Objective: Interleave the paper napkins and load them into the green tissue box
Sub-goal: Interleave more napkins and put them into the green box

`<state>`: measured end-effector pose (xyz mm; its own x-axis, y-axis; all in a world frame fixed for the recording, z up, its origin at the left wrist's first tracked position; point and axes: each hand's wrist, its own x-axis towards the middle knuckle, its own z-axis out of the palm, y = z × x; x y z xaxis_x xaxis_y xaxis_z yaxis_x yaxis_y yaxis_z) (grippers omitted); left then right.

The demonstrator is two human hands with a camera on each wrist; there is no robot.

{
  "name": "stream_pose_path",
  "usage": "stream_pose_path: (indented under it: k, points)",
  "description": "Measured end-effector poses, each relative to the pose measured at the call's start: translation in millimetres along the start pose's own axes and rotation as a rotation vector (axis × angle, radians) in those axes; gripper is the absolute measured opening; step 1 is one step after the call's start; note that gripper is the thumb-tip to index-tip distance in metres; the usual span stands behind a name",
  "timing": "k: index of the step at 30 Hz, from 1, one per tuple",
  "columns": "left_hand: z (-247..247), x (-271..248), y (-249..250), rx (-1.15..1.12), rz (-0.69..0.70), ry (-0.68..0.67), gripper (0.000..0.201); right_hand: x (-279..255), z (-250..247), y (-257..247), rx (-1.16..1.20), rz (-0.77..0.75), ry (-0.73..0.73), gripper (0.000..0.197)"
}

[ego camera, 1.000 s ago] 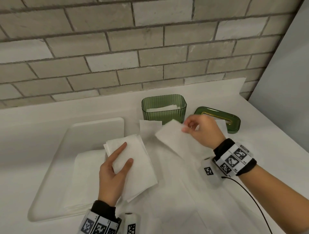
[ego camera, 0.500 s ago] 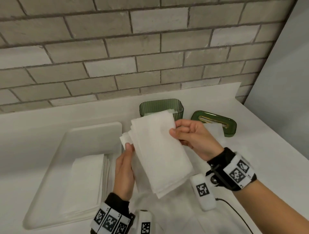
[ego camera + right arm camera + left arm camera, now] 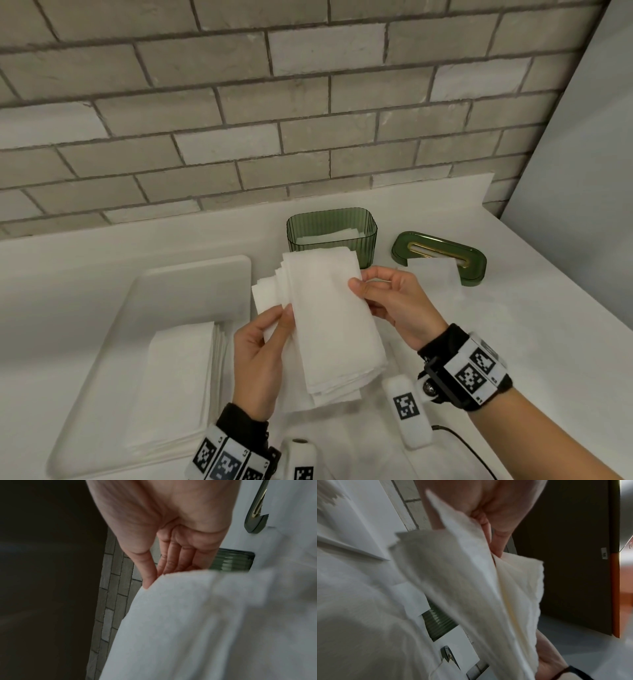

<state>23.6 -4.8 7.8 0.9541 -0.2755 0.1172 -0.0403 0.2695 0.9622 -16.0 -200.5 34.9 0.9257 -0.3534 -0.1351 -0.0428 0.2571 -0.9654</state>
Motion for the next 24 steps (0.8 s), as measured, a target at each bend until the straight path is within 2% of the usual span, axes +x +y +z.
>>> stream_pose_path:
  k: [2, 9, 13, 18, 24]
  points:
    - [-1, 1, 0, 0.002, -0.005, 0.008, 0.019, 0, -1, 1, -0.004, -0.004, 0.003, 0.008]
    - [-6, 2, 0, -0.017, -0.018, 0.058, 0.034, 1, -3, 3, -0.012, -0.005, 0.017, 0.012]
    - [-2, 2, 3, -0.024, -0.016, 0.052, 0.031, 1, -2, 4, -0.025, -0.002, -0.004, 0.010]
    - [0, 0, 5, -0.031, -0.012, 0.063, 0.018, 1, -2, 6, -0.040, -0.002, -0.017, 0.011]
    - [-12, 5, 9, -0.054, -0.007, 0.182, 0.010, 1, -20, 5, -0.072, 0.001, 0.055, 0.012]
